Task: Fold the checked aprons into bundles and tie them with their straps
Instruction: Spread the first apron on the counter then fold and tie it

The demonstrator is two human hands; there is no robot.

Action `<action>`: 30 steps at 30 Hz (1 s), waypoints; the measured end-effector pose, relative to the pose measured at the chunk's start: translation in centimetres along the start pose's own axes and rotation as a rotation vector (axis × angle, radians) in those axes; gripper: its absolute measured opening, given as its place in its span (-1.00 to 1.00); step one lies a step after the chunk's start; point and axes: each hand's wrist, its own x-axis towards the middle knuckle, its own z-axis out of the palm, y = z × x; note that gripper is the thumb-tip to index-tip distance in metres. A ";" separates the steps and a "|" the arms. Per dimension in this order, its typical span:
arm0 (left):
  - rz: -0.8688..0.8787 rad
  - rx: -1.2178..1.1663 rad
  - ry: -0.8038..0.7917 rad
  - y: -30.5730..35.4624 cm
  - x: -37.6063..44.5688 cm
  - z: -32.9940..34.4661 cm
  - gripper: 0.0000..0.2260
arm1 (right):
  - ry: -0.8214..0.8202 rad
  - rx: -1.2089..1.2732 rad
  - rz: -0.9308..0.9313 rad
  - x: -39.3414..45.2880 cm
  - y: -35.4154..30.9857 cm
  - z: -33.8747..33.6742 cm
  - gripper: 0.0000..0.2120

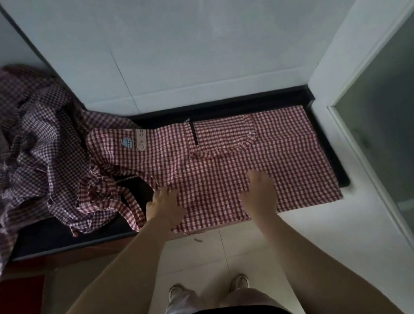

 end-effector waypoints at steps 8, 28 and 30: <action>-0.139 -0.455 0.083 0.4 1.2 -1.8 -0.67 | -0.373 -0.274 -0.098 3.7 2.1 0.4 -0.44; -0.344 -0.216 -0.086 -15.9 9.2 -12.1 -0.50 | -0.393 -0.249 -0.321 3.5 -21.9 8.4 -0.40; -0.198 -0.070 -0.215 -16.6 10.2 -13.4 -0.71 | -0.328 -0.266 -0.272 4.0 -21.8 8.5 -0.47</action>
